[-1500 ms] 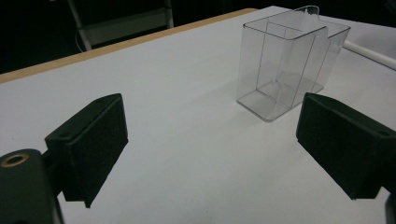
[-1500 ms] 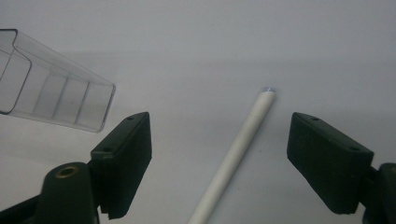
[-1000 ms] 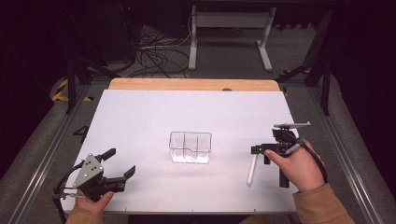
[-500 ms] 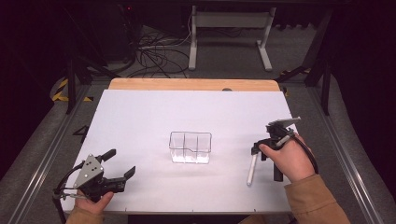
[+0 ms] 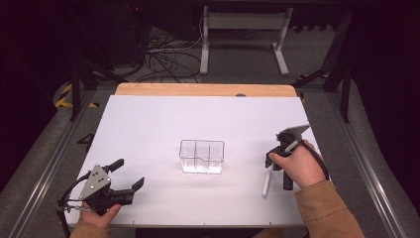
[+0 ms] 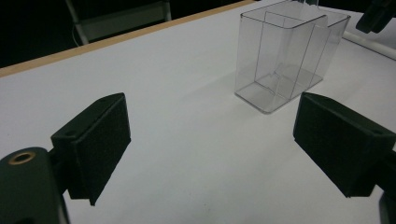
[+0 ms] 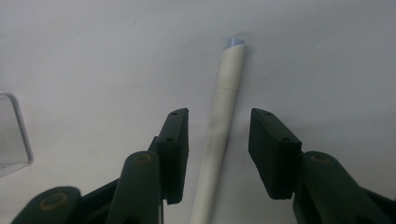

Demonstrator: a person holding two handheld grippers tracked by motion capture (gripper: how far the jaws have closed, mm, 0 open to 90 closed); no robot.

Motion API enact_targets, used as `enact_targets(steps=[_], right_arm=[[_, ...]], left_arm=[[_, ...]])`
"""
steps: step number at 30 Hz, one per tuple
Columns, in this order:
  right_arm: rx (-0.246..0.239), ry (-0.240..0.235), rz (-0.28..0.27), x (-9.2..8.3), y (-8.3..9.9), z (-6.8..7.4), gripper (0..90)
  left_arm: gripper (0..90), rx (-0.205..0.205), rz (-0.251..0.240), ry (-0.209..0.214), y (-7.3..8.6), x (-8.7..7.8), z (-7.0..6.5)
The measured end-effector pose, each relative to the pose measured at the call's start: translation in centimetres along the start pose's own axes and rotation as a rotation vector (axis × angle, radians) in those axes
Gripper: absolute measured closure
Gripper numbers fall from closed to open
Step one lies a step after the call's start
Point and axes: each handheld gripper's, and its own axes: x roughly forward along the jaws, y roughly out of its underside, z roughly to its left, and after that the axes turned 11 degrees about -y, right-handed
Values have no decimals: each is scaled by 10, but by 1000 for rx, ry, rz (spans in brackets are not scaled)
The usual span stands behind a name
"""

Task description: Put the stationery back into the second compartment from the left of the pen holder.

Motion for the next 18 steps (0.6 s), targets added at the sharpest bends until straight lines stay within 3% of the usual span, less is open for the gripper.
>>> enact_targets(steps=[9, 18], right_arm=[[38, 43, 46, 9, 2, 5, 642], [41, 99, 63, 17, 2, 9, 741]], left_arm=[[120, 6, 4, -1, 0, 1, -1], [120, 10, 7, -2, 0, 1, -2]])
